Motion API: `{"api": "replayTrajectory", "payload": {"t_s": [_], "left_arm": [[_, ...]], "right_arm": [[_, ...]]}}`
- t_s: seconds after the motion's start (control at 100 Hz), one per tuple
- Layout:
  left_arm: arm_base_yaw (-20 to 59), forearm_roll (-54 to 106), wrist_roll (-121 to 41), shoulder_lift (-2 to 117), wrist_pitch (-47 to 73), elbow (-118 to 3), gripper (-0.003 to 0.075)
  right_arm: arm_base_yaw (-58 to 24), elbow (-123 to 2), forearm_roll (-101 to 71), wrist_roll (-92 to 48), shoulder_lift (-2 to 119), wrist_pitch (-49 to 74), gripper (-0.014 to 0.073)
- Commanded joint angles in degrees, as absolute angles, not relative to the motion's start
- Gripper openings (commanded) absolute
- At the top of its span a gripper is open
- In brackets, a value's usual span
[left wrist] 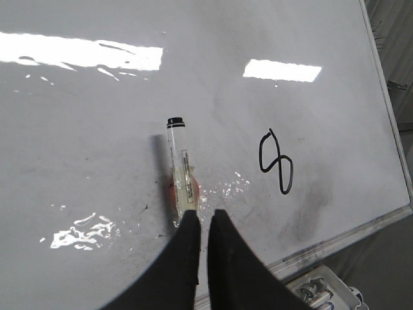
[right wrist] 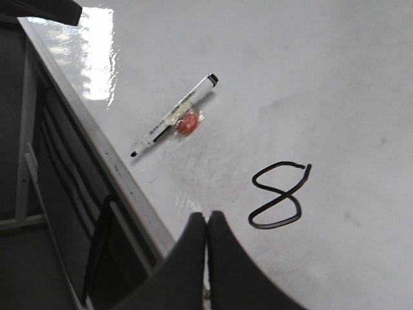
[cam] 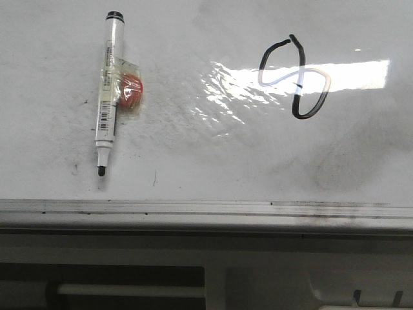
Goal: Write number 8 on whiteboard
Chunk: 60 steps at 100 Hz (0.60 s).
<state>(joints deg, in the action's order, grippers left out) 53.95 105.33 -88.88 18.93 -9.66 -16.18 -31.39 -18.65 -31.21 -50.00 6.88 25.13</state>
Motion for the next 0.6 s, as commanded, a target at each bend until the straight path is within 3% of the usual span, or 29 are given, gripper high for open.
{"api": "replayTrajectory", "payload": {"t_s": [0.0,0.59], "left_arm": [[54.47,106.71,-88.44,19.11,-7.99,-17.09,-0.002],[53.05,102.74,-88.76,17.94,-9.85,-15.41,-0.002]], "right_arm": [[-31.02,-19.91,-32.89,-50.02,7.44,23.41,-0.0063],[-31.02,-19.91,-32.89,-50.02,7.44,22.91,-0.0063]]}}
